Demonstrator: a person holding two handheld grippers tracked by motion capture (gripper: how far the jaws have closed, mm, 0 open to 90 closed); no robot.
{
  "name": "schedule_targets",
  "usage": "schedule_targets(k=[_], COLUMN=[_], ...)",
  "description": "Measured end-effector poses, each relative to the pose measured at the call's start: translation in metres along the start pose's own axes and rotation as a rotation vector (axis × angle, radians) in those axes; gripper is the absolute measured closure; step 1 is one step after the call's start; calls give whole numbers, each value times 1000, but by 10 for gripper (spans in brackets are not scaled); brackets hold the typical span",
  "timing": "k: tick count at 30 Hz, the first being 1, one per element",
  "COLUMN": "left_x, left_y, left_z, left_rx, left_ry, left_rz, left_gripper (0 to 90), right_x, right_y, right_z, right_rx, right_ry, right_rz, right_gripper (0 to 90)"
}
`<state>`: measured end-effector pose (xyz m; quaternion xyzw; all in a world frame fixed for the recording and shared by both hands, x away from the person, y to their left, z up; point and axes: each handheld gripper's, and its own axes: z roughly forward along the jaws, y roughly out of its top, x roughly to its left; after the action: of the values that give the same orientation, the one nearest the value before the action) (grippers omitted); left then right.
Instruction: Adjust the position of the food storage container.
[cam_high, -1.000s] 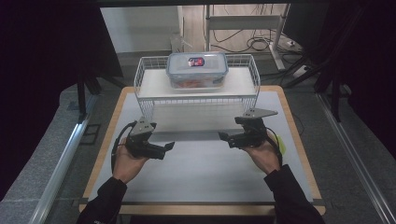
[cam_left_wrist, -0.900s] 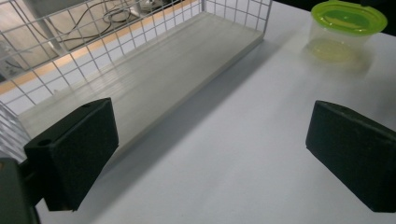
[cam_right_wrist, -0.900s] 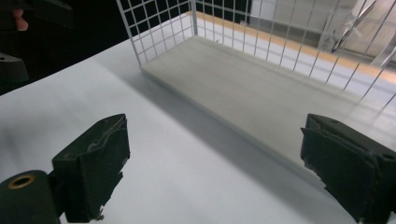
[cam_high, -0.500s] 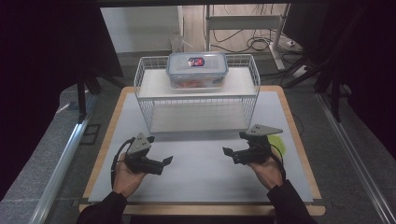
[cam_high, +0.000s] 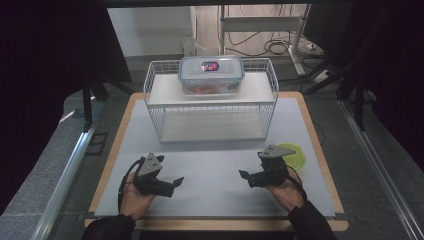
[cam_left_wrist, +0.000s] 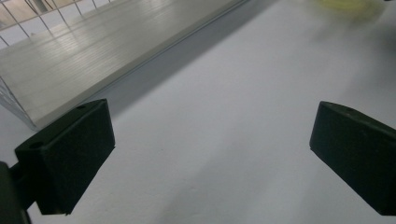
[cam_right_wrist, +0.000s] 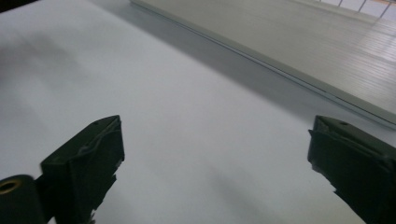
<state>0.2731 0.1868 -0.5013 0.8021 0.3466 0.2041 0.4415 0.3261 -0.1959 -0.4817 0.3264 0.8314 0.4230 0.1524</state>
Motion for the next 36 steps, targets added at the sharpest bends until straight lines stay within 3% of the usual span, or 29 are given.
schedule_targets(k=[7,11,19,24,36], left_x=[2,2,3,2,2], left_y=[-3,-4,-6,-6,-7], left_z=[0,2,4,5,6], left_rx=[2,9,19,22,32], left_ry=[0,-4,-13,-16,-16], left_rz=[-10,-14,-19,-21,-21], left_gripper=[4,6,11,14,18], right_x=[-8,-16,-39,-53,-98], right_y=[1,2,2,-2,-19], right_z=[-4,-13,-34,-46,-75], right_rx=[11,4,13,-1,-15], right_ry=[-36,-75,-134,-184,-362], right_rz=[50,64,97,92,196], right_gripper=[28,207,678,876,900])
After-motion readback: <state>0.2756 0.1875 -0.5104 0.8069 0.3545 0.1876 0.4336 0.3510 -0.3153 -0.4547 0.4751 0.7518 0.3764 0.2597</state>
